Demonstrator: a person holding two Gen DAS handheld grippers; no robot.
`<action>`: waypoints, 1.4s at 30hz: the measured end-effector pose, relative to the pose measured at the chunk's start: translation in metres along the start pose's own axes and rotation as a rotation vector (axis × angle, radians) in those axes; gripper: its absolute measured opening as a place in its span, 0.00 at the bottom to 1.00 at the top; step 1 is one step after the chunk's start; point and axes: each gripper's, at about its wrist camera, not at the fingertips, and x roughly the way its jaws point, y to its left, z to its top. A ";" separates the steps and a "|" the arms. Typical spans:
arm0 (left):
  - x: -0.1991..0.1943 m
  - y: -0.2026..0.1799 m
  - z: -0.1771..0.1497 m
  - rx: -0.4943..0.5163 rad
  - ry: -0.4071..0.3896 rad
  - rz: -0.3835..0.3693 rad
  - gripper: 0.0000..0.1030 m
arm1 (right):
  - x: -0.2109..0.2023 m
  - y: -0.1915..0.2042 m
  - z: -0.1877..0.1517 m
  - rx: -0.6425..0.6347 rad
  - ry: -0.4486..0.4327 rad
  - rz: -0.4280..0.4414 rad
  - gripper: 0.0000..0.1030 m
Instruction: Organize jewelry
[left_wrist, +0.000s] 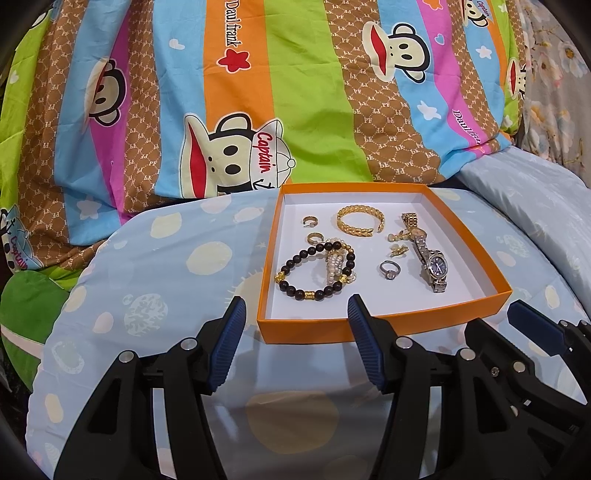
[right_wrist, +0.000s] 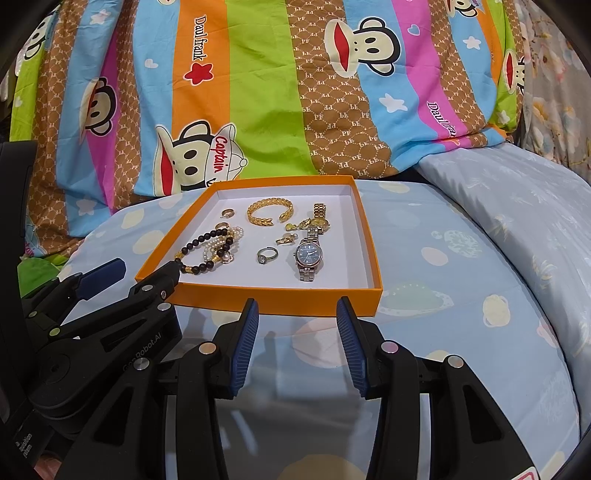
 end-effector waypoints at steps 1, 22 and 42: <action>0.000 0.000 0.000 0.000 0.000 0.001 0.54 | 0.000 0.000 0.000 0.000 0.000 0.000 0.43; -0.005 -0.002 0.000 0.013 -0.036 0.037 0.56 | -0.001 -0.005 0.003 -0.002 -0.009 -0.010 0.43; -0.005 0.001 -0.001 -0.011 -0.040 0.057 0.69 | -0.003 -0.004 0.004 -0.007 -0.016 -0.009 0.43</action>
